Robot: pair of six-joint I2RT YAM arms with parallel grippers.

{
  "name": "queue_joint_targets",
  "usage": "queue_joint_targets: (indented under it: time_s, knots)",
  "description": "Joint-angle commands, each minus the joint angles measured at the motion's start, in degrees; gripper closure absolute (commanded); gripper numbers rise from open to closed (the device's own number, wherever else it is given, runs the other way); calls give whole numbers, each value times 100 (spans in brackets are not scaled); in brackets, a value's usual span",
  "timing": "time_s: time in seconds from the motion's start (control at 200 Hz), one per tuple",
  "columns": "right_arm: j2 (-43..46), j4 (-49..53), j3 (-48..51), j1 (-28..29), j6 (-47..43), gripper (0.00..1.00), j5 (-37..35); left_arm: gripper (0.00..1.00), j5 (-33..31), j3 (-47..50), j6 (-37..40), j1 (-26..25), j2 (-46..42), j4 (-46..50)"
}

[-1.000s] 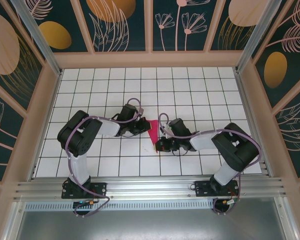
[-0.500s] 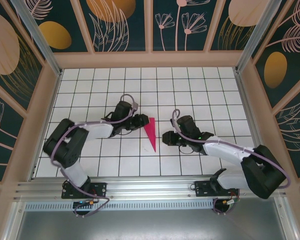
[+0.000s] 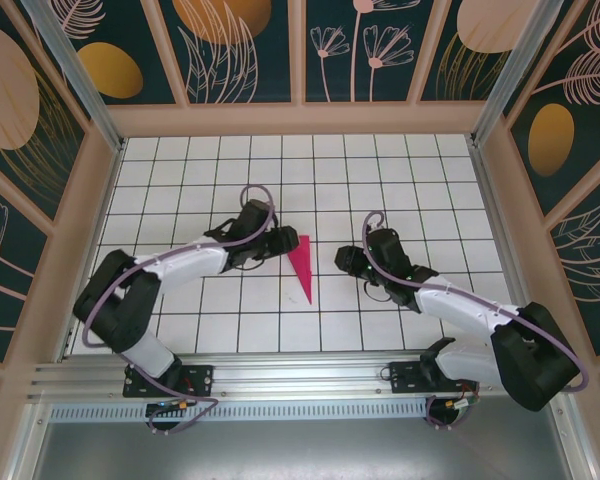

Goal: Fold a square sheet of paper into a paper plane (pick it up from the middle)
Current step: Fold the wing for the fifth time at the center of the table.

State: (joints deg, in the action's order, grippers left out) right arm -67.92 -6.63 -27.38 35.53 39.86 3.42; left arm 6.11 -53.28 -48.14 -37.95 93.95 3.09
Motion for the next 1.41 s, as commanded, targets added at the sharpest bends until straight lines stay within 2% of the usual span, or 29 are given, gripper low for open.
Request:
queue_joint_targets:
  time_s: [0.0, 0.3, 0.455, 0.545, 0.611, 0.686, 0.846, 0.976, 1.116, 1.156, 1.196, 1.271, 1.291, 1.346, 1.401]
  knots:
    - [2, -374, 264, -77, 407, 57, -168, 40, -539, -477, 145, -241, 353, 776]
    - [-166, -582, 305, -78, 541, 55, 18, 35, -1094, -1306, 204, -458, 1137, 1565]
    - [-289, -613, 235, -77, 559, 55, 58, 37, -1059, -1431, 289, -482, 1283, 1703]
    - [-431, -559, 132, -77, 557, 55, 138, 40, -1084, -1251, 279, -486, 1060, 1571]
    - [-555, -619, 67, -77, 529, 55, 311, 47, -1060, -1065, 282, -488, 843, 1383]
    - [-680, -788, 20, -75, 526, 55, 586, 58, -988, -915, 303, -494, 646, 1246]
    - [-1047, -1272, -104, -57, 441, 55, 1314, 80, -1304, -448, 296, -487, 179, 905]
    - [-1346, -1651, -226, -18, 367, 53, 1882, 91, -1309, -313, 388, -493, 88, 862]
    - [-1732, -1495, -522, 111, 148, 52, 2053, 100, -1256, -280, 422, -487, 141, 826]
    - [-1831, -1373, -624, 140, 29, 52, 2052, 98, -1236, -280, 426, -489, 142, 800]
    - [-1882, -1155, -725, 179, -58, 52, 1879, 88, -1235, -150, 415, -494, 90, 740]
    - [-1851, -920, -778, 178, -125, 52, 1579, 83, -1209, 26, 385, -489, -126, 491]
    - [-1843, -891, -782, 174, -133, 51, 1545, 79, -1213, 43, 359, -493, -187, 433]
    - [-1835, -851, -800, 164, -154, 51, 1509, 57, -1265, 54, 292, -493, -288, 348]
    - [-1831, -826, -798, 164, -108, 51, 1412, 49, -1254, 8, 267, -492, -304, 287]
